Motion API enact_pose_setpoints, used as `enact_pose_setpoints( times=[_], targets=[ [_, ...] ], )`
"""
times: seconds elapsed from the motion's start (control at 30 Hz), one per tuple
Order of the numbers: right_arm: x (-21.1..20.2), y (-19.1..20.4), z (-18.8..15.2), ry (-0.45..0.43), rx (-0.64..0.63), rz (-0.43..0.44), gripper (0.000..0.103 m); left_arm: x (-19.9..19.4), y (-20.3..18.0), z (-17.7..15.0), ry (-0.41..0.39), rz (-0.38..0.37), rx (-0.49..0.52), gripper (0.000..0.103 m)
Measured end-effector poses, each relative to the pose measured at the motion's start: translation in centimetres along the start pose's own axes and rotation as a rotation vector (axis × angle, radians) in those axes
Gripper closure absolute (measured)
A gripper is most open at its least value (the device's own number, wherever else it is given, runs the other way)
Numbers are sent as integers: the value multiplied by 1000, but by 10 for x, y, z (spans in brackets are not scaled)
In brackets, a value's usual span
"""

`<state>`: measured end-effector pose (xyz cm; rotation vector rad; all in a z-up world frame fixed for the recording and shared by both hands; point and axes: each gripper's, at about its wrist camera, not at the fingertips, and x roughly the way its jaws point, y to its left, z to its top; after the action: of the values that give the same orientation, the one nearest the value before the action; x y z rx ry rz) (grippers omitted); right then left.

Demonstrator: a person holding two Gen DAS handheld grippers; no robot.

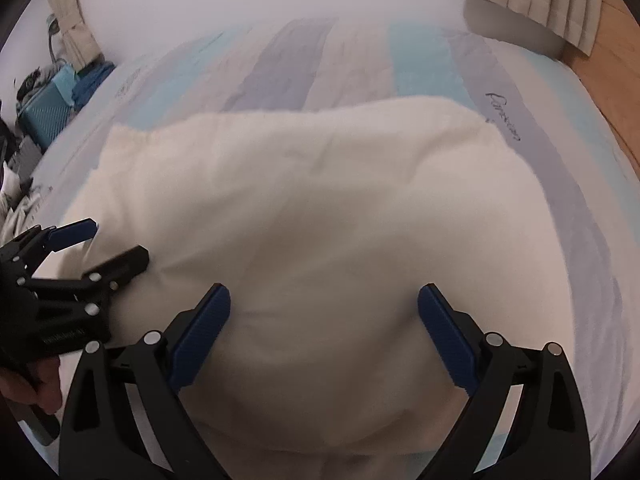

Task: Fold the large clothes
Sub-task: 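Lower the hem onto the folded jacket, open both grippers and smooth it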

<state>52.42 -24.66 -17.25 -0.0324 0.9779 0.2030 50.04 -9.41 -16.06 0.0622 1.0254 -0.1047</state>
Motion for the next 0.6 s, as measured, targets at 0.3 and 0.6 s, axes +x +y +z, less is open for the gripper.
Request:
enact_pose_setpoints(
  times=[0.3,0.6],
  targets=[
    [37,4,-18,13,-19,-27,9,36,3,-14,19,2,102,5],
    [44,2,-24,17,-8,-29,8,41,-3,-17,23,16,108,4]
  ],
)
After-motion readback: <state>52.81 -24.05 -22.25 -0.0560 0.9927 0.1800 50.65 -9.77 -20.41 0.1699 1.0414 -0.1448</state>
